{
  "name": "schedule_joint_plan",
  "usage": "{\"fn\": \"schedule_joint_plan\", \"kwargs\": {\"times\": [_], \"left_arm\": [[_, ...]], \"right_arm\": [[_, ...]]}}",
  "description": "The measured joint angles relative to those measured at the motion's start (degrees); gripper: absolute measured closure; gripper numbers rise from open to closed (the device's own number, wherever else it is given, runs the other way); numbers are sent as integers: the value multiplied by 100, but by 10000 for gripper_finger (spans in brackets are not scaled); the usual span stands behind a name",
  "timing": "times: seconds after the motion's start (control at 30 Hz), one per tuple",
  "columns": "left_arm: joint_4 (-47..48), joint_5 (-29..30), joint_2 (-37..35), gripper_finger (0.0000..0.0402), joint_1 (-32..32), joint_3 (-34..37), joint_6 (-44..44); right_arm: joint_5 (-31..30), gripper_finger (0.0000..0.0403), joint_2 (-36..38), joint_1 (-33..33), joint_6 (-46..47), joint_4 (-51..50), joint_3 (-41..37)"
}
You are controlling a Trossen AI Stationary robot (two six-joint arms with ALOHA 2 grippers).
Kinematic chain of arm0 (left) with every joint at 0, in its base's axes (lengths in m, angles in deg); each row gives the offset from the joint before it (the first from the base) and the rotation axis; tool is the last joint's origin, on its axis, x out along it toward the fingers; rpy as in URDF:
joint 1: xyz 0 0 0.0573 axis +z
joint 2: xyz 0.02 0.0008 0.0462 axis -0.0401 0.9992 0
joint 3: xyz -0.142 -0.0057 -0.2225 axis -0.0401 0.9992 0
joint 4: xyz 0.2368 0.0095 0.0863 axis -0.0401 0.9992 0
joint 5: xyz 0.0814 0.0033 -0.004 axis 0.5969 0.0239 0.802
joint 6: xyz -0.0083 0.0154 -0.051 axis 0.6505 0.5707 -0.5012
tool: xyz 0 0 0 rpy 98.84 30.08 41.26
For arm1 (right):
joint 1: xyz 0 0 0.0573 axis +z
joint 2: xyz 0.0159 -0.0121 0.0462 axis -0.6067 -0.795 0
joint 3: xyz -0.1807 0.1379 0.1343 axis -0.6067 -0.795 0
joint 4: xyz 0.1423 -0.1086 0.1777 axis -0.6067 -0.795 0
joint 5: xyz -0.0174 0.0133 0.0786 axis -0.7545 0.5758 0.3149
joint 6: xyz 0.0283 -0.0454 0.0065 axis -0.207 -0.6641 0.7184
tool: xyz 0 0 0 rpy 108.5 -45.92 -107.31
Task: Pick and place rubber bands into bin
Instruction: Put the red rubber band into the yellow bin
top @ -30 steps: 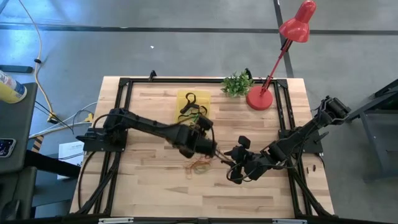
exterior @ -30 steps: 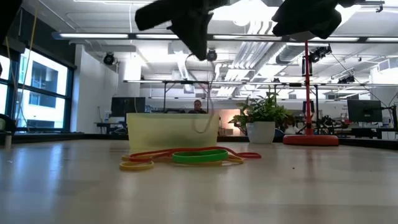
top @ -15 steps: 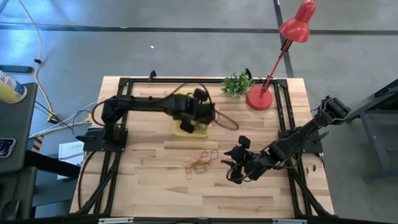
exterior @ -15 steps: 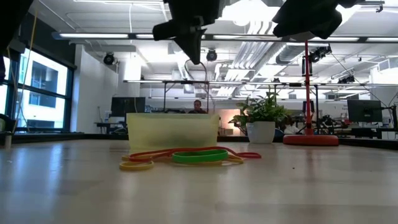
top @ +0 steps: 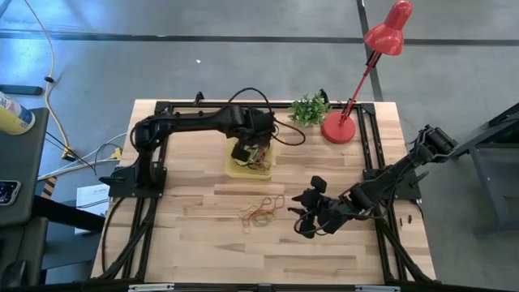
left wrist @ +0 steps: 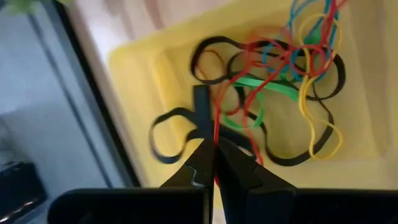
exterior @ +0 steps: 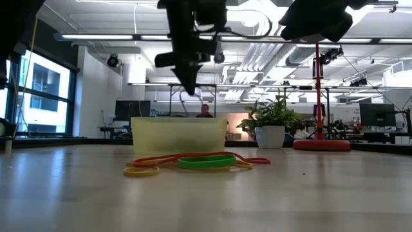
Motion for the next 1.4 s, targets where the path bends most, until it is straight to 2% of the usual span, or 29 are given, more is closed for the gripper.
{"fn": "schedule_joint_plan", "kwargs": {"times": [0.3,0.67,0.8,0.93,1.1,1.23,1.4], "left_arm": [[-341,-697,9,384,-27,623,-318],[-354,-812,5,252,-130,610,-298],[-279,-814,-261,221,-231,605,-322],[-345,-816,-809,214,-496,601,-517],[-378,-768,-1626,224,-1086,599,-611],[-346,-427,-2070,235,-1705,599,-679],[-109,81,-2253,244,-2420,604,-1031]], "right_arm": [[-205,263,0,-27,40,-2,-2],[257,263,0,-291,262,-37,1],[305,263,0,-299,280,-175,1],[312,263,0,-336,282,-347,0],[325,263,0,-499,233,-388,-1],[595,263,0,-703,10,-384,1],[1100,263,0,-990,-284,-344,1]]}}
